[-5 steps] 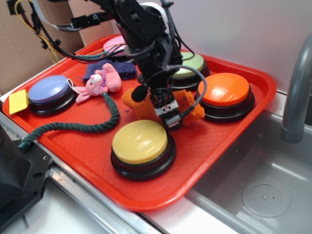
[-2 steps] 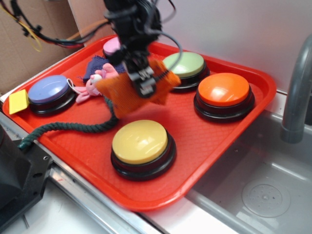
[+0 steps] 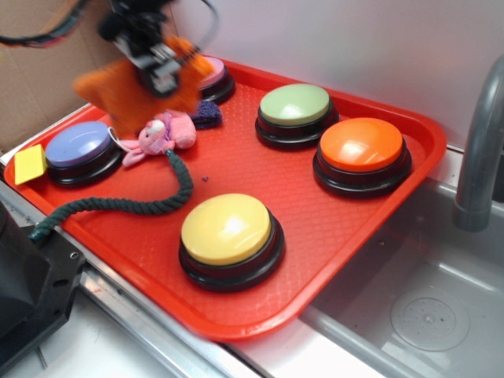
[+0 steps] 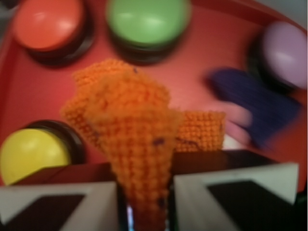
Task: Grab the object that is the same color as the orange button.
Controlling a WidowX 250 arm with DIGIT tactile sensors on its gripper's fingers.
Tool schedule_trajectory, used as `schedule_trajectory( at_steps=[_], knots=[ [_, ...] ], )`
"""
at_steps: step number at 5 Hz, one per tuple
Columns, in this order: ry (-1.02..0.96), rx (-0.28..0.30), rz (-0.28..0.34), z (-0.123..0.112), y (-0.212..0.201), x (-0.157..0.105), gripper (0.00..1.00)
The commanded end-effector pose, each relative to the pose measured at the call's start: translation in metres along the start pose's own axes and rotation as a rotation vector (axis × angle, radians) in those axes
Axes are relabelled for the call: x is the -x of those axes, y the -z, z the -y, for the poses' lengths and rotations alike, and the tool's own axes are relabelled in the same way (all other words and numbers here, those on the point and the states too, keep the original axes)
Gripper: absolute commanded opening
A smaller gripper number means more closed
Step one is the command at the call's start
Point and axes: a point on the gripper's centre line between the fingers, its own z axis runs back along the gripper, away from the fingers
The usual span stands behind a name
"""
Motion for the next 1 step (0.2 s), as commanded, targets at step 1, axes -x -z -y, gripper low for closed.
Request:
schedule_trajectory(
  at_steps=[1],
  knots=[
    [-0.133, -0.024, -0.012, -0.0055, -0.0234, 0.0052, 0.0]
  ],
)
